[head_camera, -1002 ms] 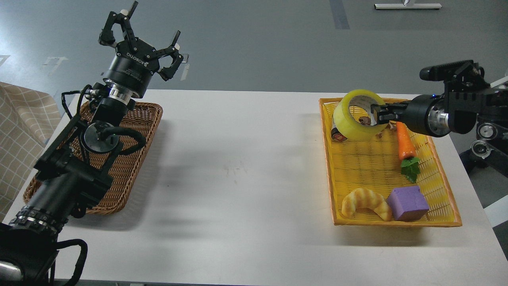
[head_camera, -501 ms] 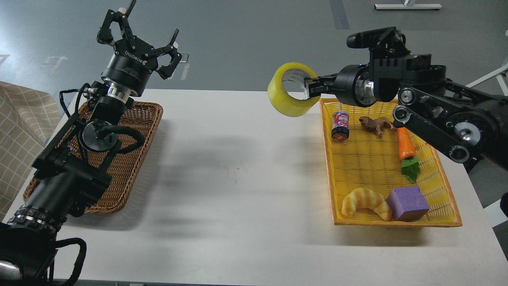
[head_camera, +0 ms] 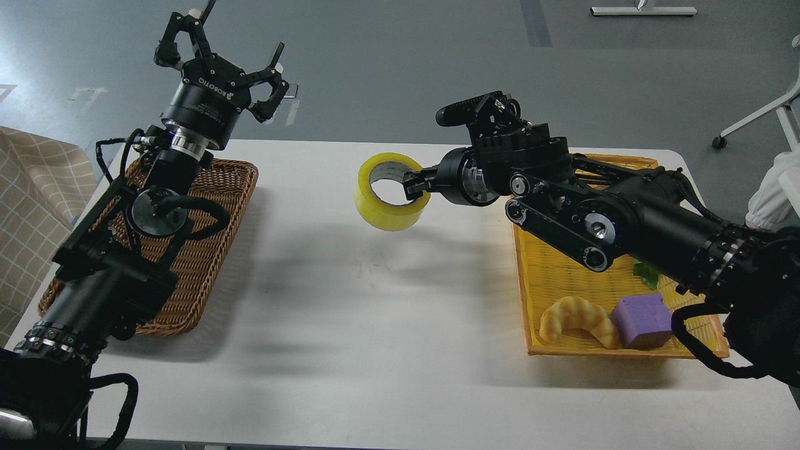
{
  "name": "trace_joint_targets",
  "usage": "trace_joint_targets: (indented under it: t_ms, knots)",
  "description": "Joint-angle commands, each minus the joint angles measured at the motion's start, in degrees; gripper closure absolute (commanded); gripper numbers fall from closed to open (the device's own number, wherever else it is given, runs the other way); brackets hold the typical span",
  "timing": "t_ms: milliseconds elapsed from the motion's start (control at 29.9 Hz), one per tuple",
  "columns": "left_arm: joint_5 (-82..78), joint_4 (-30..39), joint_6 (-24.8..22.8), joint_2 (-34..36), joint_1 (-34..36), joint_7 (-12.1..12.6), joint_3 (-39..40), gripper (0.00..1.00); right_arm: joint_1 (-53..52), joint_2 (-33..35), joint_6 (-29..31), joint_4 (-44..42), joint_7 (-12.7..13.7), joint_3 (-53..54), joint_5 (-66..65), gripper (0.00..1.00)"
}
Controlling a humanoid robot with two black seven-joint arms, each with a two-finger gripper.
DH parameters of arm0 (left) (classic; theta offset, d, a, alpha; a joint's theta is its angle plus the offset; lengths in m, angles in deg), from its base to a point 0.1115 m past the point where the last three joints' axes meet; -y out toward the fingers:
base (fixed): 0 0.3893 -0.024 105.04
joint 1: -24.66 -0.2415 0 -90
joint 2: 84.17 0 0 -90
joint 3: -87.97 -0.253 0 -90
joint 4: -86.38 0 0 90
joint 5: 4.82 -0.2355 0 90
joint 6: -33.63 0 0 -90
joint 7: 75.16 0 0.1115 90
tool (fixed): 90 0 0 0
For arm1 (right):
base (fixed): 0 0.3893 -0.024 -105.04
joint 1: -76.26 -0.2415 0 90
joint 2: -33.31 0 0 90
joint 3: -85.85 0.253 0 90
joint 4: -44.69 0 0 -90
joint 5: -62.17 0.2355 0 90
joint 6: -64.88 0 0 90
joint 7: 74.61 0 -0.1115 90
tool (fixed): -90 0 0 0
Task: Place and transfer tape with both arms
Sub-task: 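Lift the tape roll out of the tray toward the table center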
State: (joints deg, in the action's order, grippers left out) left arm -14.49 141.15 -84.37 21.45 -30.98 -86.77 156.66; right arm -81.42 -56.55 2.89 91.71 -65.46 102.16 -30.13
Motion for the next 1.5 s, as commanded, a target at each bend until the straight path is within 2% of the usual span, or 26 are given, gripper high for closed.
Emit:
trace_joint_targets:
  t_ms: [0,334,702,969,1470]
  knots:
    - [0.0,0.07,0.0,-0.07,0.0,0.01,0.31,0.02,0.36,-0.14,0.0,-1.84,-0.1,-1.97,0.01,1.0]
    - [0.0,0.25,0.0,-0.16,0.09,0.01,0.31,0.02,1.06,-0.14,0.0,-2.2,-0.1,-2.42,0.19,1.0]
    - [0.0,0.16,0.0,0.02,0.0,0.01,0.4,0.02,1.41,-0.14,0.0,2.54,-0.01,-2.77,0.62,1.0]
    - [0.0,0.25,0.0,0.02,0.0,0.01,0.84,0.02,2.46,-0.14,0.0,2.81,-0.1,-6.54,0.62,1.0]
    - [0.0,0.25,0.0,0.19,0.0,0.01,0.93,0.02,4.31,-0.14,0.0,2.72,-0.1,-7.07,0.45,1.0]
